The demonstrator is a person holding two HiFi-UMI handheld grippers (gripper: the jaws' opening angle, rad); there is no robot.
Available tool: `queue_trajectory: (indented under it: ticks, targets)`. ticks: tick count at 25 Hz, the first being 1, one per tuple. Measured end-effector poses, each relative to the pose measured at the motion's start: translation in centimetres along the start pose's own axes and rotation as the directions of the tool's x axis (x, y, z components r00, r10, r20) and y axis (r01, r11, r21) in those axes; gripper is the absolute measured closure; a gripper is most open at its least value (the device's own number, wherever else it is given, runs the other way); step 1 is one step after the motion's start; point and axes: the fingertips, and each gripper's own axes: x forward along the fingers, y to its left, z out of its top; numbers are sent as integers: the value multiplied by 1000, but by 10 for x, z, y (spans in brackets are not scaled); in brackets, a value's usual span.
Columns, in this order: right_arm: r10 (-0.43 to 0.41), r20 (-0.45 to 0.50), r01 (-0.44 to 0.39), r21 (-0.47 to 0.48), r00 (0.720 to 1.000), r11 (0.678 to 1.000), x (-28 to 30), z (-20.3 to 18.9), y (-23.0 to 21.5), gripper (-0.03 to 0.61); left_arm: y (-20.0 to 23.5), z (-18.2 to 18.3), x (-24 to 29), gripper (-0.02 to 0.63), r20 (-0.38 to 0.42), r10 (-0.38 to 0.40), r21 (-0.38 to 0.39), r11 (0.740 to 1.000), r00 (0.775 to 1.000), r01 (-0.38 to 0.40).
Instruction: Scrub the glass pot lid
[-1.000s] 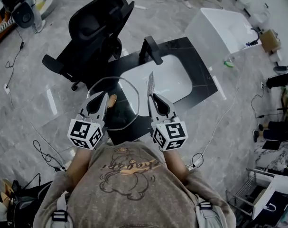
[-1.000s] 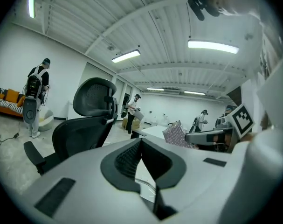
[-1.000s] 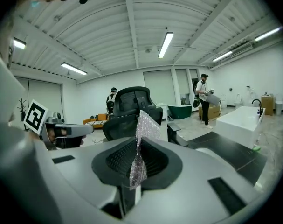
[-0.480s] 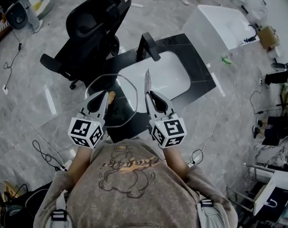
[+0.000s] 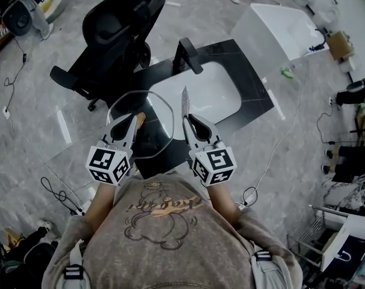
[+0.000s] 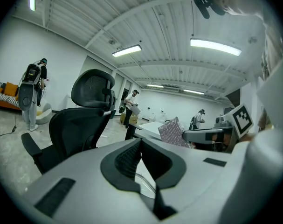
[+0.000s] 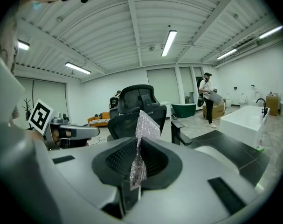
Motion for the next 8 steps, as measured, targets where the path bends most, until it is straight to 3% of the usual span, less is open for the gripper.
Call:
queue_trajectory:
  ticks: [8]
  targets:
    - [19,-16,-20,-8,1000,1000,1,-9,4,526,-3,-12,1,596,-23,-12,-13,1000,1000,11]
